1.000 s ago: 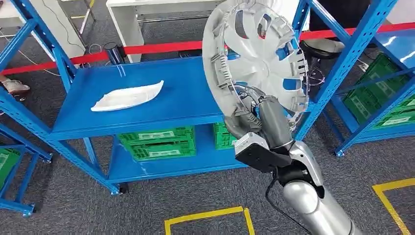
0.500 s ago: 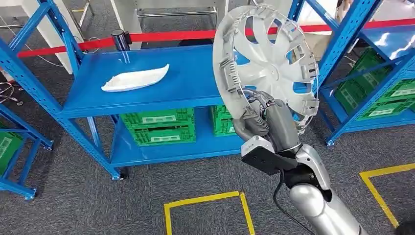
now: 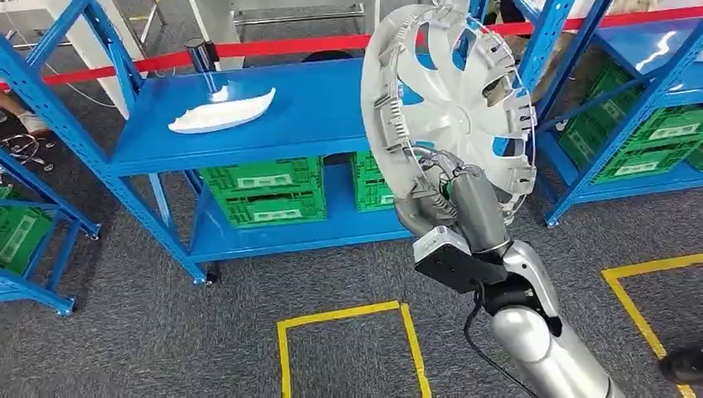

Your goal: Take the parts from the cabinet and place them on the table.

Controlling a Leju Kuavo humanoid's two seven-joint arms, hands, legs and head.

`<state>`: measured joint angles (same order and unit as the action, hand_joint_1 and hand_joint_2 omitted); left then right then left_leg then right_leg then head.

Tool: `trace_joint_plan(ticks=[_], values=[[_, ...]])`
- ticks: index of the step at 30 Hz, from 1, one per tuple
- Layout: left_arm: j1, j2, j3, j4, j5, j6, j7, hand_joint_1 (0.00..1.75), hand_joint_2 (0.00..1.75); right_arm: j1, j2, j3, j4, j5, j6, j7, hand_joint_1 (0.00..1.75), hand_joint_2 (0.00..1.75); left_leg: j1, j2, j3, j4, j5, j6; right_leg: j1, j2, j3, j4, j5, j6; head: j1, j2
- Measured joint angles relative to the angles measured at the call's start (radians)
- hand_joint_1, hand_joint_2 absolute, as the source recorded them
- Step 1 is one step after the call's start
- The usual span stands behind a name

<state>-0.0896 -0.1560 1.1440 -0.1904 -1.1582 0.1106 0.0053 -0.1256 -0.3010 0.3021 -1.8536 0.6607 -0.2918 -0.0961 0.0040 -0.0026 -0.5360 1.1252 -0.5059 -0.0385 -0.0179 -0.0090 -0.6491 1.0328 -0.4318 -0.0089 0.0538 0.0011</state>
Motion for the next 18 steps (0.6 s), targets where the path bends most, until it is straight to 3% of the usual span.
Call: trace_joint_plan(ticks=[1,2,5,6,7,9,10,11,12,14,15,16,17,18], values=[[-0.002,0.002,0.000,0.000,0.000,0.000,0.000,0.00,1.75,0.001,0.000,-0.001,0.000,0.000,0.000,0.000,1.75,1.75,-0.004,-0.002,0.069,-0.101,-0.053,0.008,0.004,0.000,-0.005,0.001,0.007,0.007,0.000,0.000],[-0.003,0.003,0.000,0.000,0.000,0.000,-0.003,0.00,1.75,0.000,-0.002,-0.002,0.000,0.000,0.000,-0.001,1.75,1.75,-0.010,-0.004,0.082,-0.127,-0.059,0.018,0.002,-0.003,-0.003,-0.003,0.017,0.012,0.003,0.000],[-0.001,0.003,0.000,0.000,0.000,-0.002,-0.003,0.00,1.75,-0.002,-0.003,-0.003,0.001,0.000,0.000,-0.005,1.75,1.75,-0.015,-0.003,0.056,-0.134,-0.032,0.043,-0.001,-0.003,-0.005,-0.019,0.051,0.034,-0.002,0.000],[0.000,0.003,0.000,0.001,0.000,-0.002,-0.003,0.00,1.75,-0.001,-0.006,-0.003,0.002,0.000,0.000,-0.007,1.75,1.75,-0.008,0.007,0.044,-0.140,-0.015,0.056,-0.007,0.001,-0.015,-0.008,0.032,0.037,-0.004,0.000],[0.001,0.003,0.000,0.001,0.000,-0.002,-0.003,0.00,1.75,-0.001,-0.008,-0.003,0.002,0.000,0.000,-0.007,1.75,1.75,-0.008,0.006,0.029,-0.141,-0.001,0.064,-0.003,0.002,-0.031,0.024,-0.026,0.039,0.000,0.000],[0.000,0.004,0.000,0.000,0.000,-0.002,-0.003,0.00,1.75,-0.001,-0.010,-0.004,0.002,0.000,0.000,-0.007,1.75,1.75,-0.010,0.007,-0.003,-0.139,0.026,0.069,-0.003,0.004,-0.064,0.162,-0.153,0.045,0.002,0.000],[0.000,0.004,0.000,0.001,0.000,-0.002,-0.004,0.00,1.75,-0.001,-0.010,-0.004,0.002,0.000,0.000,-0.007,1.75,1.75,-0.012,0.007,-0.021,-0.136,0.040,0.070,-0.003,0.004,-0.077,0.235,-0.188,0.046,0.002,0.000],[0.000,0.004,0.000,0.001,0.000,-0.002,-0.004,0.00,1.75,-0.001,-0.010,-0.004,0.003,0.000,0.000,-0.007,1.75,1.75,-0.014,0.008,-0.044,-0.130,0.054,0.069,-0.002,0.004,-0.079,0.295,-0.187,0.046,0.002,0.000],[0.000,0.004,0.000,0.001,0.000,-0.002,-0.005,0.00,1.75,-0.001,-0.010,-0.004,0.005,0.000,0.000,-0.007,1.75,1.75,-0.014,0.008,-0.064,-0.124,0.063,0.068,-0.001,0.004,-0.063,0.304,-0.157,0.045,0.002,0.000],[0.000,0.003,0.000,0.001,0.002,-0.001,-0.006,0.00,1.75,-0.006,-0.010,-0.003,0.011,-0.001,0.000,-0.009,1.75,1.75,-0.013,0.009,-0.104,-0.108,0.082,0.064,-0.001,0.004,0.023,0.215,-0.082,0.042,0.002,0.000],[-0.001,0.001,0.000,0.001,0.003,0.000,-0.006,0.00,1.75,-0.015,-0.010,-0.002,0.016,0.000,0.002,-0.010,1.75,1.75,-0.013,0.008,-0.121,-0.097,0.090,0.060,-0.001,0.004,0.092,0.126,-0.078,0.039,0.002,0.000],[-0.002,0.001,0.000,0.001,0.003,0.002,-0.004,0.00,1.75,-0.026,-0.010,-0.002,0.018,0.000,0.002,-0.010,1.75,1.75,-0.016,0.007,-0.134,-0.089,0.097,0.054,0.001,0.004,0.152,0.034,-0.132,0.035,0.003,0.000],[-0.002,-0.001,0.000,0.002,0.003,0.003,0.001,0.00,1.75,-0.032,-0.009,0.000,0.020,0.001,0.003,-0.011,1.75,1.75,-0.018,0.006,-0.139,-0.081,0.104,0.048,0.007,0.008,0.177,-0.016,-0.153,0.026,0.003,0.000],[-0.003,-0.003,0.000,0.002,0.005,0.005,0.005,0.00,1.75,-0.034,-0.006,0.001,0.025,0.004,0.003,-0.013,1.75,1.75,-0.018,0.006,-0.137,-0.084,0.114,0.042,0.008,0.008,0.170,-0.014,-0.147,0.022,0.004,0.000]])
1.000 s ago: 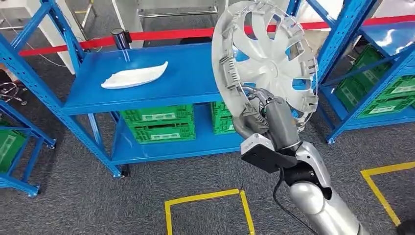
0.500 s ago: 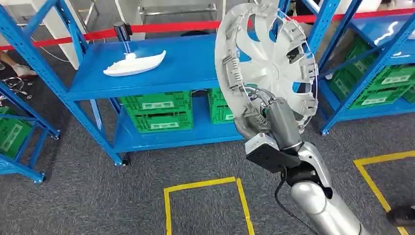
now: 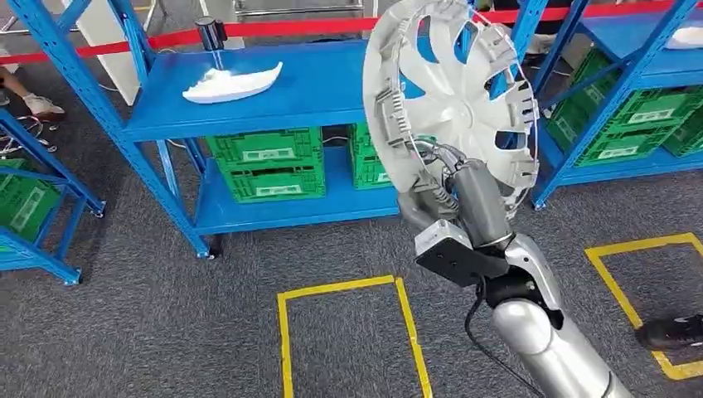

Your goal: Take the parts from the cabinet and place them on the table.

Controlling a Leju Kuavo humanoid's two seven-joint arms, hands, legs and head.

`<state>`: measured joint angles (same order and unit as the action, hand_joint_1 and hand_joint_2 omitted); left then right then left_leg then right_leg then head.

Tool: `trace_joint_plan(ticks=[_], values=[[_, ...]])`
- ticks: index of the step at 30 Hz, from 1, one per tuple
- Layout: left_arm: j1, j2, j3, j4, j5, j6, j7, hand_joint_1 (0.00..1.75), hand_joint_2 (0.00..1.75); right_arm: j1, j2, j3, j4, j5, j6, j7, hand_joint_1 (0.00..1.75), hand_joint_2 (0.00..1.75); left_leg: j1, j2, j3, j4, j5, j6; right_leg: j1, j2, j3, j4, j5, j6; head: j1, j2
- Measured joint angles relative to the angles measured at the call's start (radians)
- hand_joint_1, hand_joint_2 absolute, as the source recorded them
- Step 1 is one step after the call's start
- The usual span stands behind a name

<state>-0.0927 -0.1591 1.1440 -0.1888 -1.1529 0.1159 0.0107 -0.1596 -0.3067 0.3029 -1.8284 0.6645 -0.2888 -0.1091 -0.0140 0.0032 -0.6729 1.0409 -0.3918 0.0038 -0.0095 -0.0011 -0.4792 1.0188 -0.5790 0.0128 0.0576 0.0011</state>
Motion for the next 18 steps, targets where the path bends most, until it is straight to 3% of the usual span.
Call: trace_joint_plan(ticks=[2,3,4,5,6,7,8,9,10,11,12,14,16,18], values=[[0.002,0.000,0.000,0.000,0.007,0.001,0.005,0.00,1.75,-0.014,0.013,0.005,0.012,0.014,0.002,-0.002,1.75,1.75,0.001,-0.001,-0.005,-0.011,0.025,-0.014,0.000,0.000,-0.018,0.004,0.018,-0.017,0.001,0.000],[0.002,0.000,0.000,0.000,0.007,0.002,0.005,0.00,1.75,-0.024,0.021,0.007,0.019,0.021,0.002,-0.003,1.75,1.75,0.005,-0.003,-0.011,-0.006,0.015,-0.021,-0.005,-0.006,-0.030,0.002,0.033,-0.027,0.002,0.000],[0.003,-0.001,0.000,0.000,0.007,0.003,0.006,0.00,1.75,-0.031,0.028,0.009,0.023,0.029,0.002,0.001,1.75,1.75,0.006,-0.004,-0.026,0.018,-0.034,-0.026,-0.005,-0.007,-0.046,0.002,0.045,-0.036,0.000,0.000],[0.003,-0.003,0.000,0.001,0.007,0.004,0.005,0.00,1.75,-0.034,0.033,0.010,0.026,0.036,0.001,0.003,1.75,1.75,0.008,-0.005,-0.042,0.072,-0.103,-0.033,-0.006,-0.007,-0.062,0.002,0.059,-0.040,-0.003,0.000],[0.003,-0.003,0.000,0.001,0.005,0.004,0.005,0.00,1.75,-0.034,0.036,0.010,0.026,0.042,0.000,0.005,1.75,1.75,0.012,-0.004,-0.063,0.145,-0.166,-0.039,-0.005,-0.007,-0.079,0.002,0.074,-0.041,-0.003,0.000],[0.002,-0.004,0.000,0.001,0.002,0.003,0.005,0.00,1.75,-0.033,0.039,0.010,0.027,0.047,0.000,0.005,1.75,1.75,0.013,-0.004,-0.076,0.233,-0.210,-0.043,-0.005,-0.007,-0.099,0.004,0.089,-0.040,-0.004,0.000],[0.002,-0.004,0.000,0.002,-0.001,0.003,0.004,0.00,1.75,-0.033,0.039,0.010,0.028,0.048,0.000,0.006,1.75,1.75,0.014,-0.004,-0.078,0.283,-0.215,-0.045,-0.005,-0.008,-0.111,0.005,0.100,-0.038,-0.004,0.000],[0.002,-0.004,0.000,0.002,-0.003,0.002,0.004,0.00,1.75,-0.033,0.040,0.010,0.028,0.050,0.000,0.008,1.75,1.75,0.016,-0.004,-0.065,0.309,-0.189,-0.046,-0.005,-0.008,-0.130,0.006,0.115,-0.036,-0.004,0.000],[0.002,-0.004,0.000,0.002,-0.004,0.000,0.005,0.00,1.75,-0.032,0.040,0.010,0.028,0.050,0.001,0.008,1.75,1.75,0.016,-0.004,-0.035,0.293,-0.149,-0.044,-0.005,-0.008,-0.147,0.007,0.128,-0.034,-0.004,0.000],[0.001,-0.004,0.000,0.002,-0.005,0.000,0.004,0.00,1.75,-0.031,0.040,0.010,0.028,0.050,0.002,0.009,1.75,1.75,0.016,-0.004,0.013,0.241,-0.115,-0.041,-0.005,-0.008,-0.162,0.009,0.139,-0.031,-0.004,0.000],[0.001,-0.003,0.000,0.001,-0.006,0.000,0.004,0.00,1.75,-0.031,0.040,0.010,0.028,0.050,0.003,0.009,1.75,1.75,0.016,-0.005,0.084,0.153,-0.103,-0.035,-0.005,-0.007,-0.176,0.010,0.151,-0.028,-0.004,0.000],[-0.003,-0.002,0.000,0.000,-0.008,0.000,0.003,0.00,1.75,-0.031,0.040,0.008,0.027,0.050,0.002,0.010,1.75,1.75,0.007,-0.009,0.227,-0.049,-0.176,-0.019,-0.003,-0.008,-0.184,0.011,0.168,-0.018,-0.003,0.000],[-0.005,-0.002,0.000,0.000,-0.012,0.000,0.002,0.00,1.75,-0.032,0.041,0.009,0.028,0.050,0.003,0.008,1.75,1.75,0.000,-0.010,0.211,-0.055,-0.168,-0.010,-0.010,-0.013,-0.182,0.000,0.193,-0.004,-0.008,0.000],[-0.003,-0.002,0.000,0.000,-0.015,-0.001,0.002,0.00,1.75,-0.031,0.042,0.009,0.028,0.051,0.003,0.008,1.75,1.75,0.004,-0.007,0.197,-0.064,-0.139,0.010,-0.010,-0.011,-0.188,-0.009,0.209,0.010,-0.009,0.000]])
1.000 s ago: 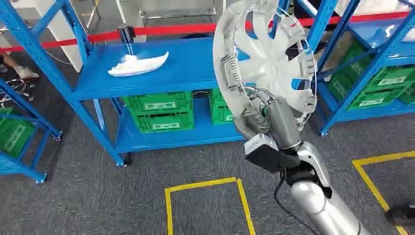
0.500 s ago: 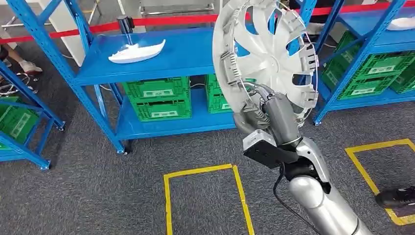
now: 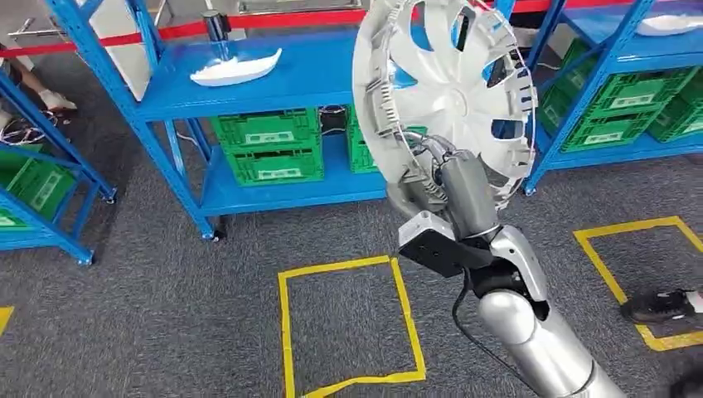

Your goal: Take the parts from the cabinet and place them on the table.

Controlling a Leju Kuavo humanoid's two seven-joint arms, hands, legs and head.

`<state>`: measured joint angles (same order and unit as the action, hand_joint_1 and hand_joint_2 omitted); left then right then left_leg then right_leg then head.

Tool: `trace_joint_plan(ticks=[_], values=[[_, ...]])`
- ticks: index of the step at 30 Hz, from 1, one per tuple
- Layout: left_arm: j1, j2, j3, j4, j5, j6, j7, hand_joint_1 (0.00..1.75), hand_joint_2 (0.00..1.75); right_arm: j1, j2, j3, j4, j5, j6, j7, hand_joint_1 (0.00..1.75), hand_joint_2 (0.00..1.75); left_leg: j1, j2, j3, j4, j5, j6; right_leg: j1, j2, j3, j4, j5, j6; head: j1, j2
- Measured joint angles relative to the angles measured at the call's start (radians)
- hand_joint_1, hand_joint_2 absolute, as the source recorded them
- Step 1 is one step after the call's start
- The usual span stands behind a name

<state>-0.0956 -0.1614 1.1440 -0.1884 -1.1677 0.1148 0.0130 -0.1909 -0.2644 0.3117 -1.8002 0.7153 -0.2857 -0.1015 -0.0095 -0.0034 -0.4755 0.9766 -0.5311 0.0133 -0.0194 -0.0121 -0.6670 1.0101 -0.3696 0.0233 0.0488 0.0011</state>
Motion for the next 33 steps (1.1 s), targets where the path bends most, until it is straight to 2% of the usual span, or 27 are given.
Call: trace_joint_plan(ticks=[1,3,4,5,6,7,8,9,10,11,12,13,15,16,17,18,19,20,21,22,24,25,26,27,30,31,33], values=[[0.000,0.000,0.000,0.000,0.000,0.000,0.000,0.00,1.75,0.000,0.000,0.000,0.001,0.000,0.002,0.001,1.75,1.75,0.001,0.006,-0.011,-0.001,0.012,0.008,-0.003,0.005,-0.011,0.017,-0.038,0.002,0.001,0.000],[0.000,0.001,0.000,0.000,0.000,0.000,0.000,0.00,1.75,-0.004,0.001,0.000,0.003,0.003,0.008,0.010,1.75,1.75,0.002,0.007,-0.044,0.002,0.038,0.017,-0.002,0.006,-0.046,0.138,-0.174,0.009,0.006,0.000],[-0.001,0.001,0.000,0.000,0.001,0.000,0.001,0.00,1.75,-0.007,0.001,0.001,0.006,0.003,0.014,0.010,1.75,1.75,0.001,0.007,-0.060,0.003,0.052,0.019,-0.002,0.006,-0.063,0.215,-0.223,0.012,0.005,0.000],[0.000,0.001,0.000,0.000,0.005,0.001,0.002,0.00,1.75,-0.011,0.001,0.002,0.010,-0.003,0.019,0.009,1.75,1.75,0.000,0.008,-0.081,0.007,0.067,0.018,-0.002,0.007,-0.074,0.287,-0.244,0.014,0.005,0.000],[0.000,0.001,0.000,0.000,0.011,0.002,0.002,0.00,1.75,-0.017,0.001,0.004,0.016,-0.010,0.023,0.006,1.75,1.75,0.001,0.009,-0.103,0.013,0.079,0.016,-0.002,0.007,-0.071,0.326,-0.228,0.015,0.006,0.000],[0.000,0.001,0.000,0.000,0.015,0.002,0.002,0.00,1.75,-0.024,0.001,0.007,0.022,-0.019,0.028,0.003,1.75,1.75,0.002,0.010,-0.126,0.021,0.090,0.014,-0.002,0.007,-0.047,0.321,-0.187,0.015,0.005,0.000],[0.000,0.001,0.000,0.000,0.020,0.003,0.002,0.00,1.75,-0.031,0.002,0.010,0.027,-0.026,0.032,-0.001,1.75,1.75,0.003,0.011,-0.149,0.032,0.098,0.010,-0.003,0.007,-0.004,0.277,-0.145,0.016,0.006,0.000],[0.000,0.001,0.000,0.000,0.024,0.005,0.002,0.00,1.75,-0.040,0.002,0.013,0.033,-0.028,0.033,-0.004,1.75,1.75,0.005,0.011,-0.170,0.043,0.106,0.006,-0.004,0.007,0.059,0.201,-0.124,0.017,0.006,0.000],[-0.001,0.001,0.000,0.000,0.025,0.005,0.002,0.00,1.75,-0.049,0.002,0.017,0.037,-0.030,0.033,-0.006,1.75,1.75,0.006,0.011,-0.184,0.057,0.112,0.001,-0.006,0.007,0.126,0.111,-0.149,0.017,0.006,0.000],[0.000,0.003,0.000,-0.001,0.027,0.006,0.002,0.00,1.75,-0.059,0.004,0.021,0.041,-0.031,0.034,-0.006,1.75,1.75,0.000,0.008,-0.198,0.067,0.117,-0.005,0.000,0.009,0.177,0.028,-0.201,0.014,0.010,0.000],[0.001,0.003,0.000,-0.001,0.028,0.007,0.002,0.00,1.75,-0.061,0.006,0.023,0.043,-0.033,0.033,-0.006,1.75,1.75,-0.001,0.008,-0.198,0.068,0.125,-0.013,0.004,0.012,0.177,0.020,-0.211,-0.005,0.008,0.000],[0.002,0.003,0.000,-0.001,0.028,0.008,0.002,0.00,1.75,-0.067,0.007,0.024,0.047,-0.034,0.033,-0.006,1.75,1.75,0.000,0.008,-0.199,0.067,0.135,-0.017,0.003,0.012,0.172,0.018,-0.206,-0.010,0.010,0.000],[0.007,0.007,0.000,-0.001,0.030,0.011,0.003,0.00,1.75,-0.076,0.011,0.029,0.057,-0.034,0.034,-0.006,1.75,1.75,0.001,0.005,-0.208,0.059,0.156,-0.030,0.002,0.008,0.151,0.018,-0.185,-0.029,0.010,0.000],[0.007,0.008,0.000,0.000,0.031,0.011,0.003,0.00,1.75,-0.083,0.014,0.032,0.061,-0.034,0.034,-0.006,1.75,1.75,0.005,0.004,-0.218,0.069,0.131,-0.036,-0.001,0.004,0.137,0.017,-0.173,-0.040,0.010,0.000],[0.007,0.008,0.000,0.000,0.031,0.011,0.005,0.00,1.75,-0.086,0.017,0.033,0.063,-0.034,0.034,-0.006,1.75,1.75,0.005,0.003,-0.233,0.107,0.069,-0.043,-0.002,0.005,0.122,0.017,-0.160,-0.047,0.006,0.000],[0.007,0.008,0.000,0.000,0.031,0.011,0.005,0.00,1.75,-0.088,0.018,0.034,0.064,-0.034,0.033,-0.006,1.75,1.75,0.008,0.004,-0.255,0.182,-0.004,-0.049,-0.001,0.004,0.110,0.017,-0.145,-0.050,0.005,0.000],[0.007,0.008,0.000,0.000,0.031,0.011,0.005,0.00,1.75,-0.089,0.018,0.034,0.066,-0.034,0.033,-0.006,1.75,1.75,0.009,0.004,-0.270,0.258,-0.052,-0.053,0.000,0.004,0.095,0.019,-0.134,-0.050,0.006,0.000],[0.006,0.008,0.000,0.000,0.031,0.011,0.005,0.00,1.75,-0.089,0.019,0.035,0.069,-0.034,0.033,-0.006,1.75,1.75,0.009,0.004,-0.281,0.328,-0.076,-0.055,0.001,0.004,0.079,0.020,-0.122,-0.049,0.005,0.000],[0.006,0.008,0.000,0.000,0.031,0.011,0.005,0.00,1.75,-0.089,0.021,0.036,0.071,-0.034,0.033,-0.004,1.75,1.75,0.010,0.004,-0.279,0.370,-0.072,-0.055,0.002,0.004,0.065,0.021,-0.111,-0.048,0.006,0.000],[0.006,0.008,0.000,0.000,0.030,0.011,0.005,0.00,1.75,-0.088,0.021,0.037,0.072,-0.034,0.032,-0.003,1.75,1.75,0.009,0.004,-0.259,0.370,-0.045,-0.053,0.003,0.003,0.050,0.022,-0.100,-0.047,0.005,0.000],[0.006,0.008,0.000,0.000,0.028,0.011,0.007,0.00,1.75,-0.087,0.021,0.040,0.073,-0.035,0.031,-0.003,1.75,1.75,0.008,0.003,-0.161,0.259,0.019,-0.041,0.006,0.004,0.023,0.022,-0.078,-0.044,0.005,0.000],[0.004,0.009,0.000,0.000,0.027,0.011,0.006,0.00,1.75,-0.087,0.021,0.040,0.073,-0.035,0.031,-0.003,1.75,1.75,0.004,0.000,-0.083,0.156,0.022,-0.030,0.007,0.005,0.013,0.022,-0.067,-0.041,0.005,0.000],[0.002,0.012,0.000,-0.001,0.027,0.011,0.006,0.00,1.75,-0.086,0.021,0.040,0.073,-0.035,0.029,-0.003,1.75,1.75,-0.001,-0.001,-0.013,0.052,-0.024,-0.018,0.010,0.004,0.008,0.022,-0.058,-0.035,0.006,0.000],[0.001,0.012,0.000,-0.001,0.025,0.011,0.005,0.00,1.75,-0.086,0.021,0.040,0.073,-0.035,0.027,-0.002,1.75,1.75,-0.003,-0.002,0.007,0.009,-0.033,-0.021,0.008,0.001,0.006,0.020,-0.048,-0.030,0.007,0.000],[0.002,0.012,0.000,0.000,0.023,0.001,0.005,0.00,1.75,-0.084,0.024,0.040,0.073,-0.032,0.022,0.005,1.75,1.75,-0.011,-0.001,-0.014,0.005,-0.003,-0.003,0.002,0.000,0.005,0.000,-0.013,-0.010,0.005,0.000],[0.003,0.011,0.000,0.000,0.021,0.001,0.005,0.00,1.75,-0.079,0.023,0.040,0.073,-0.032,0.019,0.008,1.75,1.75,0.001,0.007,-0.015,-0.005,0.015,0.006,0.000,0.004,0.000,0.008,-0.030,-0.006,0.003,0.000],[0.003,0.012,0.000,0.000,0.021,0.001,0.006,0.00,1.75,-0.076,0.023,0.040,0.073,-0.032,0.016,0.011,1.75,1.75,0.001,0.007,-0.044,-0.003,0.039,0.017,0.002,0.009,-0.029,0.095,-0.147,0.000,0.010,0.000]])
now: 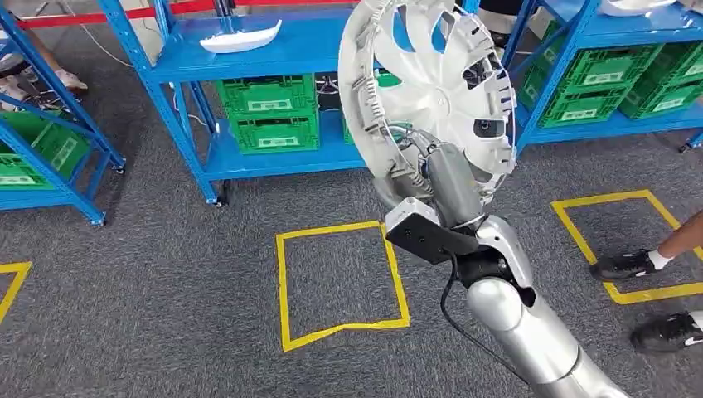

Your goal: Take the parts from the cabinet and place them on the table.

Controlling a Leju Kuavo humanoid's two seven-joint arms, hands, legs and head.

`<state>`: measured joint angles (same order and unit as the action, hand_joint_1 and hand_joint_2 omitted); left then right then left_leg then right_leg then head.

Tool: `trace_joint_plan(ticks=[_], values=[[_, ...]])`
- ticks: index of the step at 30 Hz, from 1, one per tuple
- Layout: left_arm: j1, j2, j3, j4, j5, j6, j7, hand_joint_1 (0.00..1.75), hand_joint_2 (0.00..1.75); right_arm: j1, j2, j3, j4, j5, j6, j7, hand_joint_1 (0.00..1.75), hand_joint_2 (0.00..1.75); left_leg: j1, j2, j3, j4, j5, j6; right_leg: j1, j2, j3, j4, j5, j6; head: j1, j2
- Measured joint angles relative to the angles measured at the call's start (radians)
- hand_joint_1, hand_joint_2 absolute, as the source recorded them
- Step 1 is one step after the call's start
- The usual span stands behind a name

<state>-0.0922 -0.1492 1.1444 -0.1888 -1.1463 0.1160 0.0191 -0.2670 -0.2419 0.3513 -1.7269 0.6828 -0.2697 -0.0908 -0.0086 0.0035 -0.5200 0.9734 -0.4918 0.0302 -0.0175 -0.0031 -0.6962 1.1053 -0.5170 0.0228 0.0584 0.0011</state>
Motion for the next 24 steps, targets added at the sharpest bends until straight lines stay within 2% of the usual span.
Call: trace_joint_plan(ticks=[1,2,3,4,5,6,7,8,9,11,12,13,14,15,16,17,18,19,20,21,22,23,24], values=[[0.000,0.000,0.000,0.000,0.000,0.000,0.000,0.00,1.75,0.000,0.000,0.000,0.000,0.000,0.000,0.000,1.75,1.75,-0.001,0.000,-0.018,0.003,0.012,0.002,0.000,0.000,-0.019,0.080,-0.058,0.004,0.001,0.000],[-0.001,0.000,0.000,0.000,0.000,0.000,0.000,0.00,1.75,0.001,0.000,0.000,0.000,0.000,0.000,0.000,1.75,1.75,-0.001,0.001,-0.036,0.006,0.023,0.003,0.000,0.001,-0.036,0.155,-0.095,0.006,0.001,0.000],[0.000,0.000,0.000,0.000,0.000,0.000,0.000,0.00,1.75,0.001,0.000,0.000,0.001,0.000,0.000,0.000,1.75,1.75,-0.001,0.003,-0.058,0.012,0.035,0.001,0.000,0.001,-0.041,0.214,-0.100,0.007,0.002,0.000],[0.000,0.000,0.000,0.000,0.000,0.000,0.000,0.00,1.75,0.001,0.000,0.000,0.001,0.000,0.000,0.000,1.75,1.75,-0.001,0.004,-0.078,0.019,0.045,-0.001,0.000,0.001,-0.029,0.227,-0.074,0.008,0.002,0.000],[0.000,-0.001,0.000,0.000,0.000,0.000,0.000,0.00,1.75,0.001,0.000,0.000,0.001,0.000,0.000,0.000,1.75,1.75,0.001,0.005,-0.099,0.029,0.054,-0.003,-0.001,0.001,0.003,0.201,-0.031,0.010,0.002,0.000],[0.000,-0.001,0.000,0.000,0.000,0.000,0.000,0.00,1.75,0.000,0.000,0.000,0.001,0.000,0.001,0.000,1.75,1.75,0.004,0.006,-0.119,0.039,0.062,-0.007,-0.001,0.001,0.051,0.144,0.004,0.011,0.002,0.000],[-0.001,-0.002,0.000,0.000,0.000,0.000,0.000,0.00,1.75,-0.001,0.000,0.000,0.001,0.000,0.001,0.000,1.75,1.75,0.006,0.006,-0.137,0.051,0.068,-0.012,-0.003,0.000,0.114,0.065,0.014,0.014,0.002,0.000],[-0.001,-0.001,0.000,0.000,0.000,0.000,0.000,0.00,1.75,-0.005,0.000,0.000,0.001,0.000,0.001,0.000,1.75,1.75,0.004,0.005,-0.155,0.063,0.074,-0.020,-0.003,0.001,0.177,-0.032,-0.040,0.016,0.004,0.000],[0.000,-0.001,0.000,0.000,0.000,0.000,-0.001,0.00,1.75,-0.006,0.000,0.000,0.000,0.000,0.001,-0.001,1.75,1.75,0.001,0.004,-0.162,0.073,0.079,-0.025,0.004,0.007,0.201,-0.081,-0.061,-0.005,0.004,0.000],[0.000,0.000,0.000,0.000,0.000,0.000,-0.003,0.00,1.75,-0.006,0.000,0.000,0.002,0.000,0.002,0.000,1.75,1.75,0.000,0.002,-0.164,0.067,0.101,-0.035,0.005,0.009,0.184,-0.067,-0.050,-0.016,0.003,0.000],[0.001,0.000,0.000,0.000,0.000,0.000,-0.003,0.00,1.75,-0.006,0.000,0.000,0.002,0.000,0.002,0.000,1.75,1.75,0.001,0.001,-0.166,0.063,0.111,-0.042,0.006,0.007,0.179,-0.067,-0.043,-0.025,0.005,0.000],[0.003,0.002,0.000,0.000,0.000,0.000,-0.001,0.00,1.75,-0.008,0.000,0.001,0.003,0.000,0.002,-0.002,1.75,1.75,0.004,-0.001,-0.172,0.067,0.104,-0.050,0.000,0.001,0.163,-0.071,-0.027,-0.038,0.004,0.000],[0.004,0.002,0.000,0.000,-0.006,0.000,0.002,0.00,1.75,-0.008,0.000,0.001,0.003,0.000,0.002,-0.001,1.75,1.75,0.005,-0.002,-0.183,0.086,0.062,-0.056,0.000,0.000,0.154,-0.071,-0.017,-0.046,0.001,0.000],[0.004,0.002,0.000,0.000,-0.010,0.000,0.008,0.00,1.75,-0.009,0.000,0.001,0.003,0.002,0.000,0.001,1.75,1.75,0.007,-0.002,-0.201,0.142,-0.006,-0.062,0.000,0.000,0.139,-0.071,-0.005,-0.051,-0.001,0.000],[0.004,0.002,0.000,0.001,-0.012,0.000,0.008,0.00,1.75,-0.008,0.000,0.001,0.003,0.007,0.000,0.003,1.75,1.75,0.009,-0.002,-0.217,0.213,-0.062,-0.067,0.000,0.000,0.125,-0.071,0.003,-0.053,-0.002,0.000],[0.003,0.001,0.000,0.001,-0.013,-0.001,0.005,0.00,1.75,-0.006,0.000,0.001,0.003,0.010,-0.001,0.005,1.75,1.75,0.009,-0.002,-0.233,0.288,-0.100,-0.069,0.001,0.001,0.113,-0.071,0.014,-0.054,-0.002,0.000],[0.003,0.001,0.000,0.001,-0.016,-0.003,-0.002,0.00,1.75,-0.003,0.001,0.001,0.003,0.016,-0.002,0.006,1.75,1.75,0.009,-0.002,-0.242,0.354,-0.110,-0.070,0.002,0.001,0.097,-0.071,0.025,-0.053,-0.002,0.000],[0.003,0.001,0.000,0.001,-0.018,-0.005,-0.007,0.00,1.75,0.000,0.001,0.001,0.003,0.019,-0.002,0.007,1.75,1.75,0.009,-0.002,-0.238,0.385,-0.089,-0.069,0.003,0.001,0.085,-0.070,0.036,-0.052,-0.002,0.000],[0.003,0.001,0.000,0.001,-0.019,-0.006,-0.009,0.00,1.75,0.003,0.001,0.002,0.003,0.023,-0.002,0.008,1.75,1.75,0.008,-0.002,-0.209,0.373,-0.041,-0.063,0.006,0.000,0.069,-0.070,0.048,-0.051,-0.002,0.000],[0.003,0.001,0.000,0.001,-0.021,-0.006,-0.009,0.00,1.75,0.003,0.001,0.002,0.003,0.029,-0.001,0.010,1.75,1.75,0.005,-0.003,-0.165,0.320,-0.009,-0.054,0.010,0.001,0.058,-0.070,0.058,-0.050,-0.002,0.000],[0.003,0.001,0.000,0.001,-0.021,-0.006,-0.008,0.00,1.75,0.003,0.002,0.002,0.003,0.040,-0.002,0.013,1.75,1.75,0.001,-0.004,-0.097,0.228,0.003,-0.039,0.013,0.002,0.048,-0.070,0.068,-0.049,-0.002,0.000],[0.001,0.003,0.000,0.000,-0.022,-0.005,-0.008,0.00,1.75,0.004,0.003,0.002,0.003,0.058,-0.005,0.018,1.75,1.75,-0.007,-0.005,-0.025,0.126,-0.018,-0.021,0.011,0.001,0.045,-0.070,0.075,-0.048,-0.002,0.000],[0.000,0.006,0.000,-0.001,-0.022,-0.005,-0.008,0.00,1.75,0.003,0.005,0.002,0.004,0.082,-0.011,0.021,1.75,1.75,-0.008,-0.002,0.034,0.042,-0.060,-0.012,0.017,0.001,0.041,-0.070,0.080,-0.042,0.000,0.000]])
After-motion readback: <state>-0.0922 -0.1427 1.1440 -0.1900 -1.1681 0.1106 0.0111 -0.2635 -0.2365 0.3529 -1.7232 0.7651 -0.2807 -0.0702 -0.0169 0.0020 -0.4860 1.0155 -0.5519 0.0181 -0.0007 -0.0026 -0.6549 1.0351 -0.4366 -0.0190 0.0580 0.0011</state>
